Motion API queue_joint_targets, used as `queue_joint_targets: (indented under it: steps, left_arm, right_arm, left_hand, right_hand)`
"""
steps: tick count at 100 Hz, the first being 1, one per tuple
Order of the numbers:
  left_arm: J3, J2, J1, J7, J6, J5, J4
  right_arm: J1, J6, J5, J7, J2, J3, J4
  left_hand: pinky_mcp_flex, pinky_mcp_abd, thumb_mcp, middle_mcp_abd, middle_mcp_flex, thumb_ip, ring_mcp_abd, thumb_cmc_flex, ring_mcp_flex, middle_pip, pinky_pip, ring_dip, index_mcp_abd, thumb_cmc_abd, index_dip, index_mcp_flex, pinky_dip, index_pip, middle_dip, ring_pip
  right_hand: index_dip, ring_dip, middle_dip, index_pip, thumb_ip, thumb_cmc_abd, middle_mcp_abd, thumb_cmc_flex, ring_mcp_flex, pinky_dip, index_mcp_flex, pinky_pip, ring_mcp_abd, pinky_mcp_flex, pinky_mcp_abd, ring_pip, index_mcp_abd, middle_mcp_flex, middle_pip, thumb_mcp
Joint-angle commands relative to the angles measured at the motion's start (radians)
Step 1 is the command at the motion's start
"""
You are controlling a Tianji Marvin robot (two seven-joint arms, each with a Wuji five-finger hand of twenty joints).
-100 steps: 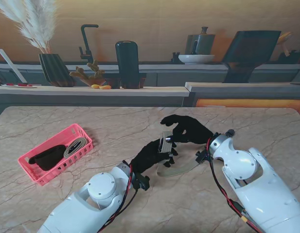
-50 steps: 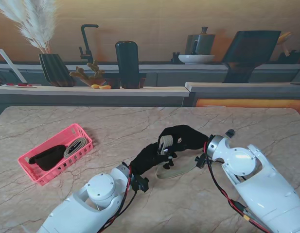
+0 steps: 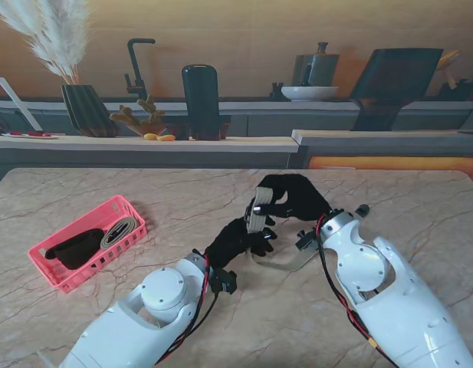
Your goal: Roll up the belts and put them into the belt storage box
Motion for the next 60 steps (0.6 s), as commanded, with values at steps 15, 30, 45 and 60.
queue_joint_targets:
  steps: [15, 30, 45, 60]
  left_arm:
    - [-0.004, -0.021, 0.028, 0.117, 0.015, 0.062, -0.025]
    - [-0.016, -0.024, 0.037, 0.136, 0.021, 0.053, -0.039]
    - [-0.018, -0.024, 0.038, 0.141, 0.021, 0.060, -0.041]
    - [-0.021, -0.013, 0.044, 0.097, 0.023, 0.036, -0.053]
  right_arm:
    - [0.015, 0.010, -0.101, -0.114, -0.019, 0.045, -0.083]
    - [0.018, 0.015, -0.164, -0.166, -0.022, 0.071, -0.114]
    - [0.026, 0.020, -0.205, -0.209, -0.026, 0.080, -0.125]
    - [0.044, 0.014, -0.262, -0.255, -0.028, 0.066, -0.096]
  left_hand:
    - [-0.015, -0.005, -0.194, 0.006, 0.036, 0.024, 0.009, 0.235, -0.021, -0.032, -0.014, -0.041, -0.011, 0.162, -0.046, 0.023, -0.094, 0.052, 0.049, -0.019]
    - [-0.027, -0.014, -0.304, 0.011, 0.030, 0.036, 0.014, 0.318, -0.027, -0.022, -0.020, -0.046, -0.014, 0.222, -0.054, 0.024, -0.117, 0.061, 0.040, -0.019]
    - [-0.028, -0.013, -0.280, 0.014, 0.027, 0.040, 0.016, 0.318, -0.027, -0.022, -0.027, -0.049, -0.010, 0.236, -0.056, 0.027, -0.125, 0.060, 0.038, -0.022]
    - [-0.018, -0.016, -0.240, 0.022, 0.020, 0.044, 0.017, 0.318, -0.019, -0.018, -0.028, -0.060, -0.007, 0.269, -0.054, 0.030, -0.135, 0.052, 0.022, -0.035]
  right_hand:
    - [0.020, 0.004, 0.005, 0.157, 0.023, 0.107, -0.024, 0.085, -0.008, -0.009, 0.059, 0.046, -0.043, 0.007, -0.019, 0.035, -0.173, 0.027, 0.044, 0.153]
    - [0.021, 0.002, 0.000, 0.157, 0.025, 0.115, -0.029, 0.082, -0.014, -0.017, 0.052, 0.051, -0.049, 0.008, -0.027, 0.041, -0.176, 0.017, 0.051, 0.149]
    - [0.023, 0.000, -0.005, 0.160, 0.029, 0.123, -0.031, 0.082, -0.018, -0.024, 0.042, 0.055, -0.053, 0.009, -0.033, 0.046, -0.177, 0.009, 0.059, 0.145]
    - [0.022, -0.002, -0.012, 0.163, 0.034, 0.131, -0.035, 0.081, -0.022, -0.031, 0.031, 0.060, -0.058, 0.009, -0.037, 0.053, -0.181, 0.001, 0.071, 0.139]
